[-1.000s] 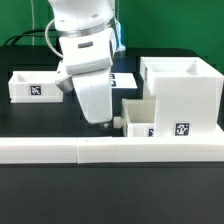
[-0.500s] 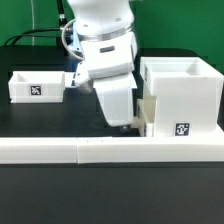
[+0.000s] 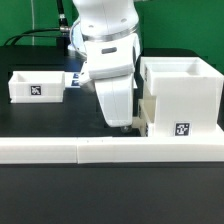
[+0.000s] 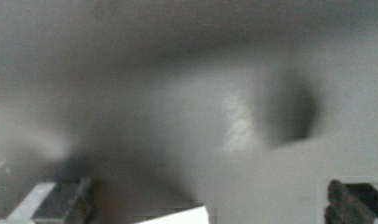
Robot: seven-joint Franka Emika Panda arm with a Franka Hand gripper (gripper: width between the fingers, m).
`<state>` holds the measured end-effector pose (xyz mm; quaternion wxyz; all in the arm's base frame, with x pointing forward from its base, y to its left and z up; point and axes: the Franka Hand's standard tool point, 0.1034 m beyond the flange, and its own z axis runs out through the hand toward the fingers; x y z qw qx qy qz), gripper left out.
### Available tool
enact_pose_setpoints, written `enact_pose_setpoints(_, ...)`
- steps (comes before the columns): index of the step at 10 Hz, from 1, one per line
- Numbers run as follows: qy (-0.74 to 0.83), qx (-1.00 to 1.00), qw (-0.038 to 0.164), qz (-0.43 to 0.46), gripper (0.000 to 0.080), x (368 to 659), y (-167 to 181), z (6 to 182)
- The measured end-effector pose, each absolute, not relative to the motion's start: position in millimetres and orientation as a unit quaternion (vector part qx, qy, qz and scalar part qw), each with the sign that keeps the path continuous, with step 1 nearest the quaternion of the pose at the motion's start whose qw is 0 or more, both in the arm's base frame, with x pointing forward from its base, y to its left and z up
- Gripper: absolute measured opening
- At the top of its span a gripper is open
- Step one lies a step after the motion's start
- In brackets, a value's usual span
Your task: Assemble drawer
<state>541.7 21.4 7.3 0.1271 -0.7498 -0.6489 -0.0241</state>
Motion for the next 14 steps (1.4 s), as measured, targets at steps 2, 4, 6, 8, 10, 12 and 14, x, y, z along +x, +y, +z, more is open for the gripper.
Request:
enact_pose_setpoints(2,-0.636,-0.762,0.123,-0.024,0.0649,530.6,-2.8,8.3)
enact_pose_setpoints(4,-0.631,-0.767,0.118,-0.025,0.0649,522.2,-17.9,13.0)
enact_pose_setpoints(6,-0.625,-0.772,0.107,-0.027,0.0649,509.7,-29.8,17.7)
enact_pose_setpoints(8,-0.616,-0.782,0.082,-0.039,0.0649,493.4,-42.6,23.1)
enact_pose_setpoints(10,-0.612,-0.785,0.087,-0.034,0.0649,487.2,-47.5,23.8)
enact_pose_setpoints(12,-0.585,-0.806,0.089,-0.031,0.0649,486.8,-47.0,23.3)
enact_pose_setpoints(14,-0.522,-0.848,0.08,-0.035,0.0649,481.4,-61.6,21.6)
